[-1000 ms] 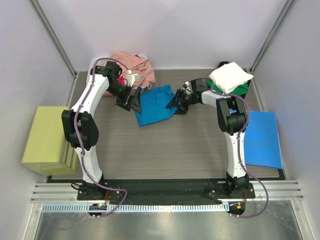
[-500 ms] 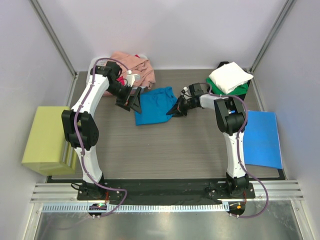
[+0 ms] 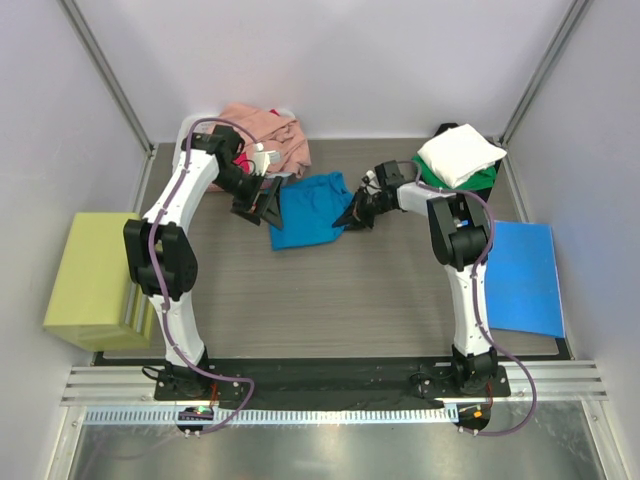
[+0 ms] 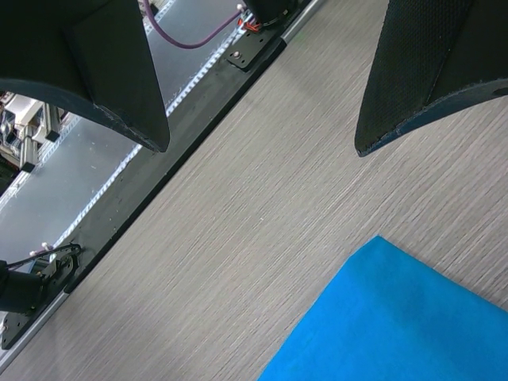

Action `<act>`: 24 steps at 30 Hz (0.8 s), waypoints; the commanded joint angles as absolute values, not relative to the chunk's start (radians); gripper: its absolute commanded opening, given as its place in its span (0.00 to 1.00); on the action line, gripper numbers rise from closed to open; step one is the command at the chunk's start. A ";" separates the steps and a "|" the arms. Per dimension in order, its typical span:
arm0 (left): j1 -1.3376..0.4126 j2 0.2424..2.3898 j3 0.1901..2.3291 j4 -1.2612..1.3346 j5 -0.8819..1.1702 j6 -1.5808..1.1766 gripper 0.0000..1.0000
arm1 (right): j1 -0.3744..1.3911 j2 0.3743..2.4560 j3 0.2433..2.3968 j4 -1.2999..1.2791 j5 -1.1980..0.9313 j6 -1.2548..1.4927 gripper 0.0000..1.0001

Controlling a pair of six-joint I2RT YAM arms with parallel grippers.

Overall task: Fold and stack the t-shirts
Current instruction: Neatly place the folded tshirt to the corner

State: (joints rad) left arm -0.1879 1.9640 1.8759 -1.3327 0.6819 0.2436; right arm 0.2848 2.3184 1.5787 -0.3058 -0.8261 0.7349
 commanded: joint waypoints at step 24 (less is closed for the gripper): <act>-0.187 1.844 1.815 -1.321 0.709 0.244 1.00 | -0.297 2.261 2.263 -0.560 -0.756 0.802 0.01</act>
